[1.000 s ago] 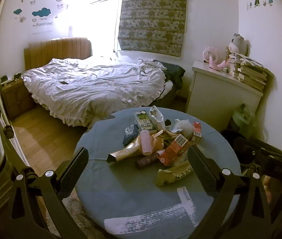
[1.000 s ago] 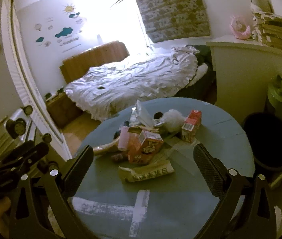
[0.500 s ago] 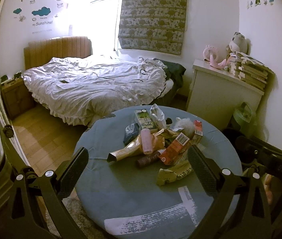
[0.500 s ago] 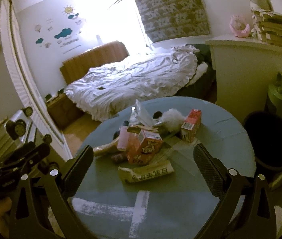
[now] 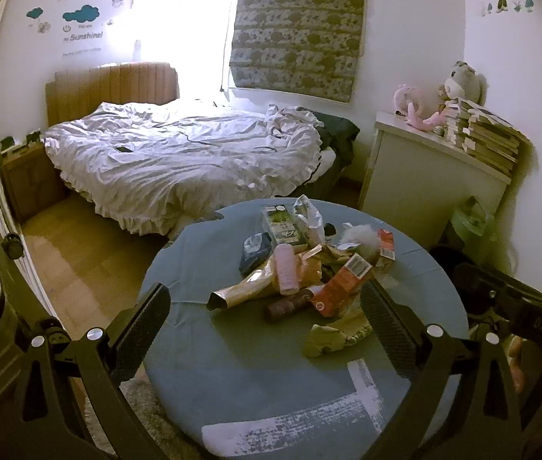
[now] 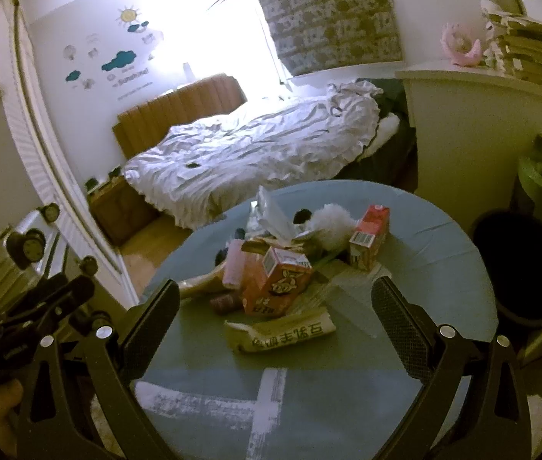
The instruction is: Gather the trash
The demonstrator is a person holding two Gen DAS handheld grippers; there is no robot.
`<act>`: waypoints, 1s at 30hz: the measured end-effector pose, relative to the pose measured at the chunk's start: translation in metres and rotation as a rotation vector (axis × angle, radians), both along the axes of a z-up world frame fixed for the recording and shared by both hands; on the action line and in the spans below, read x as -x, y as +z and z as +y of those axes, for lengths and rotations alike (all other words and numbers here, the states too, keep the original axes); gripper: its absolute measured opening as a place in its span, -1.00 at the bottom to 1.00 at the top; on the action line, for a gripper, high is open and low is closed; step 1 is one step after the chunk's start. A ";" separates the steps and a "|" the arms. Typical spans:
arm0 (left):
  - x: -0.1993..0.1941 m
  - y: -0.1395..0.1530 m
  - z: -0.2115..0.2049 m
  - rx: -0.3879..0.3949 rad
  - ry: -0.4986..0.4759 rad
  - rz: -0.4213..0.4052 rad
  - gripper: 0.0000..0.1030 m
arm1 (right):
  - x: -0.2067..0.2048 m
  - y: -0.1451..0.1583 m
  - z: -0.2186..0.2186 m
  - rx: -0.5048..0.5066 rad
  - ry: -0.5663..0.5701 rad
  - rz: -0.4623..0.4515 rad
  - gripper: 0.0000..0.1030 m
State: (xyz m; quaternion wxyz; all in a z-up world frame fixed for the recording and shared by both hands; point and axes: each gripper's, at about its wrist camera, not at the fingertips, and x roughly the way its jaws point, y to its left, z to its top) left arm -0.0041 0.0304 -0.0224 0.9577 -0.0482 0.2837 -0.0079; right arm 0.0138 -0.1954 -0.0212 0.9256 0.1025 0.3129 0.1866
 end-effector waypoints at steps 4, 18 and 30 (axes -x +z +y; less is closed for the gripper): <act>-0.003 -0.001 0.004 0.008 0.000 0.011 0.90 | -0.005 -0.002 0.002 0.003 0.000 0.011 0.92; -0.048 -0.042 0.061 0.068 -0.078 0.074 0.90 | -0.072 0.011 0.032 0.066 0.071 0.034 0.92; -0.123 -0.092 0.045 -0.116 -0.278 0.181 0.81 | -0.231 -0.039 0.110 0.265 0.263 0.226 0.80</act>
